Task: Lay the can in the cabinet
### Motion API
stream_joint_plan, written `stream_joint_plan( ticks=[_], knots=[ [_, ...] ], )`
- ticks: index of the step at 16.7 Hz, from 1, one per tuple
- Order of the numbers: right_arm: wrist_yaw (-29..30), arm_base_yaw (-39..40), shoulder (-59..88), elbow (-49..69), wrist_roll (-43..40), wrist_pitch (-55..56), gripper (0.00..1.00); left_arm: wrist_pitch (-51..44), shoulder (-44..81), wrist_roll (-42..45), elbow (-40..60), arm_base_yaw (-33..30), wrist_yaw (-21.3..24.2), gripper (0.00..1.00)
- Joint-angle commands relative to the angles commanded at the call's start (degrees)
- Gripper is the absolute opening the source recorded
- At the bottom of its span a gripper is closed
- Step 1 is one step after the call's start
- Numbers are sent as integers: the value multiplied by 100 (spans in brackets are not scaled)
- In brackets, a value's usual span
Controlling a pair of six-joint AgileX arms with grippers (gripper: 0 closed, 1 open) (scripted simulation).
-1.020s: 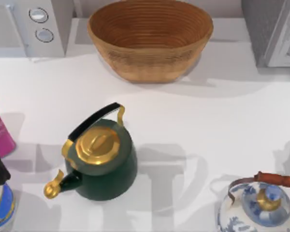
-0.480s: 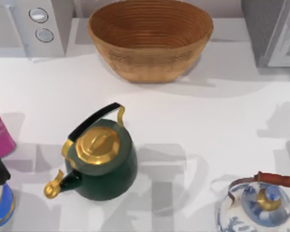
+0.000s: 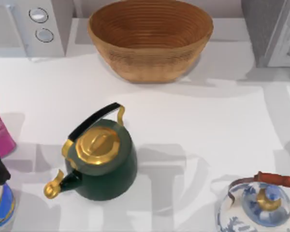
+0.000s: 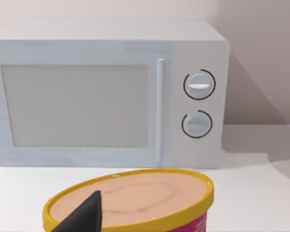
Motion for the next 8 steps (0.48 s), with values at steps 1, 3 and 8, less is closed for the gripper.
stream_joint_plan(
  ticks=[1,3,8],
  knots=[
    [11,22,286,420,11,-73,0,0,0,0,0,0,0,100],
    [16,51,799,1151,22,-215,0,0,0,0,0,0,0,100],
    [10,68,1505,2102,15,-470,0,0,0,0,0,0,0,100]
  ],
)
